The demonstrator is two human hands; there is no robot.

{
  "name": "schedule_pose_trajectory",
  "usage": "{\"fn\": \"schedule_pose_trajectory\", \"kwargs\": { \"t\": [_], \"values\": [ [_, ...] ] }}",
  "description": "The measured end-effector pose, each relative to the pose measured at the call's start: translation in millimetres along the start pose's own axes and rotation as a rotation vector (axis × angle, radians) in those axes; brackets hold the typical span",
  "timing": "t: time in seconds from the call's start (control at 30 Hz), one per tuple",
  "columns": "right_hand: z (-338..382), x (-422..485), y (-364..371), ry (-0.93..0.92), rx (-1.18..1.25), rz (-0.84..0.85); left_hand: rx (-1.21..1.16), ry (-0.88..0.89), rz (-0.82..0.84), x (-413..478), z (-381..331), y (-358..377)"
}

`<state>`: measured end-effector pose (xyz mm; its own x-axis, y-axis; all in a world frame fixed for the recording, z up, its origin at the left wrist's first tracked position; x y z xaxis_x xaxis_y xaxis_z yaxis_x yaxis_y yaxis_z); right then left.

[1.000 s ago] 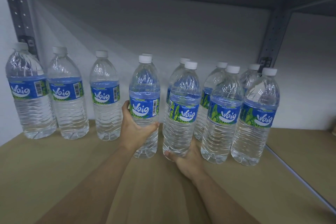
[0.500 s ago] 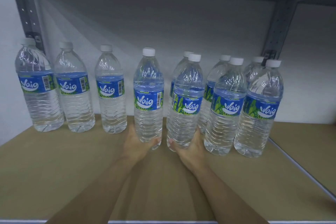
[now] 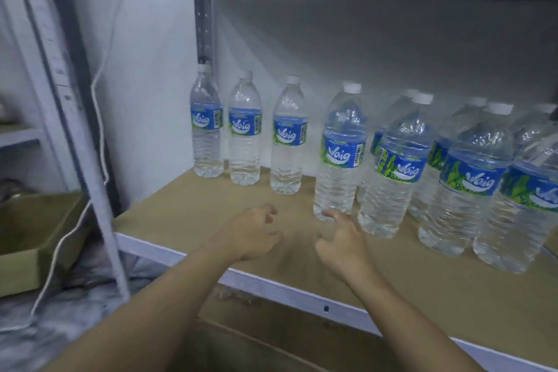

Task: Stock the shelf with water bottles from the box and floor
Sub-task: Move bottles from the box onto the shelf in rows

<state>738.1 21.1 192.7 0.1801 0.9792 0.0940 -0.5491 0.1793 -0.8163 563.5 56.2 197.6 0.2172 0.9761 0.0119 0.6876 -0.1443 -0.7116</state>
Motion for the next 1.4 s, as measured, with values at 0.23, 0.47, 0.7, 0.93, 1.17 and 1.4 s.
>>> {"fn": "schedule_pose_trajectory", "kwargs": {
  "t": [0.23,0.47,0.7,0.93,1.17,1.4],
  "values": [
    [157.7,-93.9,78.2,-0.434,-0.096,0.330,0.078,-0.185,-0.193,-169.1,101.3,-127.5],
    [299.1,-257.5,202.5,-0.767,-0.097,0.660,0.080,-0.603,-0.404,-396.7,240.4,-187.8],
    [372.2,-406.4,327.8,-0.971,-0.206,0.975,0.021,-1.043,-0.523,-561.3,372.4,-162.4],
    [351.1,-461.6,448.1,-0.893,-0.522,1.193,-0.238,-1.488,-0.620,-630.2,473.4,-84.1],
    [305.6,-467.4,536.9,-0.612,-0.573,1.216,-0.364,-1.674,-0.737,-656.4,528.2,-45.5],
    [268.8,-480.0,591.9,-0.452,-0.592,1.169,-0.263,-1.750,-0.738,-654.1,557.1,-47.1]
  ]
}}
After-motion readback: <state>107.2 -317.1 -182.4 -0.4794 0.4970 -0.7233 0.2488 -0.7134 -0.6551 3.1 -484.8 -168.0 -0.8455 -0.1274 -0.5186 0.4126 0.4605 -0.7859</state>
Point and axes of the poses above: each hand's wrist, its own x-axis towards the middle knuckle, its own y-axis out of the palm, z = x × y, the point moved 1 cm from there along x, towards the middle knuckle, and after that the axes turned 10 degrees about -x, right-handed, at the moved point
